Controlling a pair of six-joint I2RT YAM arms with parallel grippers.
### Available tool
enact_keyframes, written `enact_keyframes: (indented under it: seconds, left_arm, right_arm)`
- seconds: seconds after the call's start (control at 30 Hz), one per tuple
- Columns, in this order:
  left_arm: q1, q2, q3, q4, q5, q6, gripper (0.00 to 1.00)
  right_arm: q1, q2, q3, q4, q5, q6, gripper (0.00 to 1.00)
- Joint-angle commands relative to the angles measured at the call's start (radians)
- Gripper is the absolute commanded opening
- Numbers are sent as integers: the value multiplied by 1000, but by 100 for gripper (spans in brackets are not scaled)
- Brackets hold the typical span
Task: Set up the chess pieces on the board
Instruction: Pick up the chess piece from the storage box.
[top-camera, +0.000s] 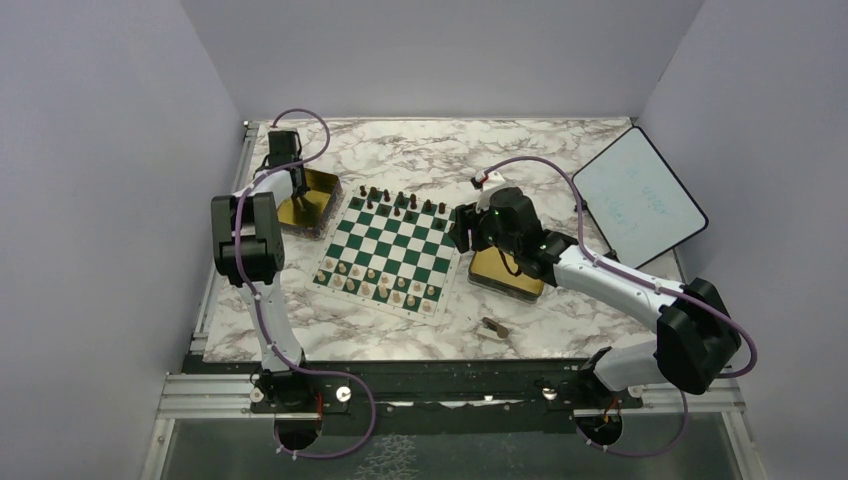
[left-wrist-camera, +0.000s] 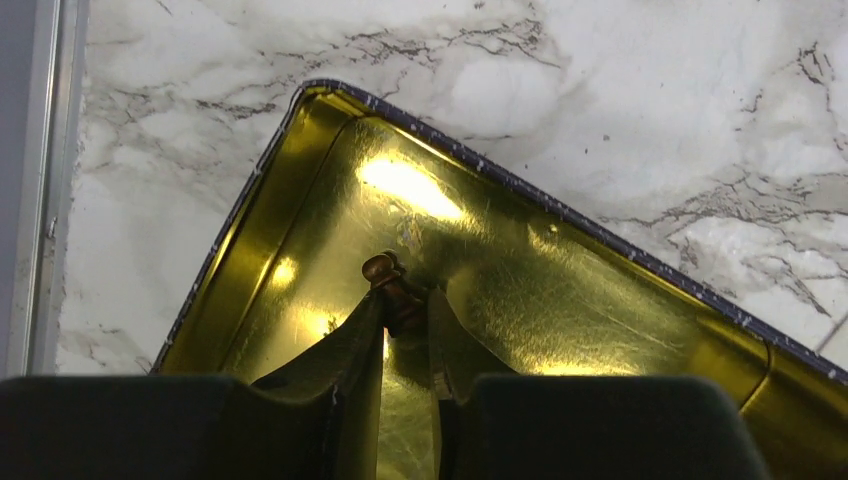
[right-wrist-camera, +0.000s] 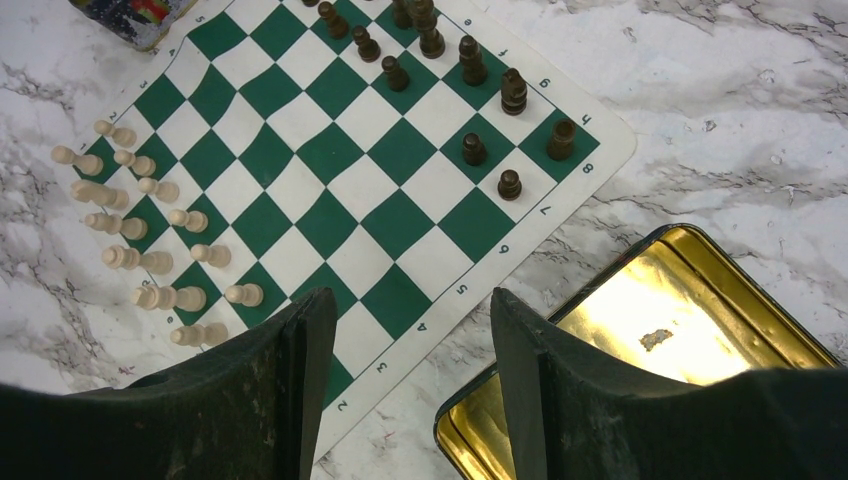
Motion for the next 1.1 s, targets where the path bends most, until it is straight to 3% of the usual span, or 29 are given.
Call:
enact_keyframes:
  seconds: [0.0,0.57,0.8,1.07]
  left_arm:
    - [-1,-87,-67,-47,20,-43,13]
    - [-4,-285,-166,-53,164,-76,13]
    - [-10,-426,-219,-51,330,-85,13]
    - [-78,-634,-389,17,484,-105,14]
  right_arm:
    - [9,-18,11,26,9,-9,63]
    - [7,-50,-3,42,-12,42,63]
    - [-4,-61,17,34,-57,130,63]
    - [-30,-38,68,28,-158,205,63]
